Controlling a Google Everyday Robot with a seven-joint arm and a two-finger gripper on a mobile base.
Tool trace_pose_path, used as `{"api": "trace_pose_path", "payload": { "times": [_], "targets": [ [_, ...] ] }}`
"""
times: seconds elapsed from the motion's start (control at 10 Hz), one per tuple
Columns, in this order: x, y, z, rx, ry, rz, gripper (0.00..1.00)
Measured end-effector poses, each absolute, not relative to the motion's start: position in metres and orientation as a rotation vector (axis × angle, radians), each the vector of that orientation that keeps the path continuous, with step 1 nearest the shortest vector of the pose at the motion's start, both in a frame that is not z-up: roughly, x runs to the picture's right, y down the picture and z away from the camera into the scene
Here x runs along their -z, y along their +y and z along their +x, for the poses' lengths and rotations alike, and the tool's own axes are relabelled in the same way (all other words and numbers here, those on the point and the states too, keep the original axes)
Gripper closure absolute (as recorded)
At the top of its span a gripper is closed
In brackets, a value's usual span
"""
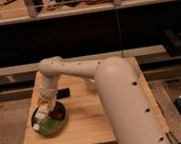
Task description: Place the bottle in the ceramic bowl
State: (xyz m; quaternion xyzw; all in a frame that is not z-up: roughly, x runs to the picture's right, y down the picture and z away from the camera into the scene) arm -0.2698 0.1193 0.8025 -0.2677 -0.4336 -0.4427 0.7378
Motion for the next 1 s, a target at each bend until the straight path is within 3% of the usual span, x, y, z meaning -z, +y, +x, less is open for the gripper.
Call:
{"api": "trace_pose_path", "payload": {
  "times": [0.2, 0.3, 0.5, 1.0],
  "targets": [
    [-0.8051, 0.119, -0.2692, 0.968, -0.949, -0.595, 0.53],
    [-0.8033, 0.1186, -0.2699, 0.981, -0.949, -0.59, 0.4],
    [-0.8019, 0.119, -0.27, 0.999, -0.95, -0.588, 0.24],
    [-0.8, 0.1197, -0.2724, 1.009, -0.969, -0.583, 0.2]
  ]
}}
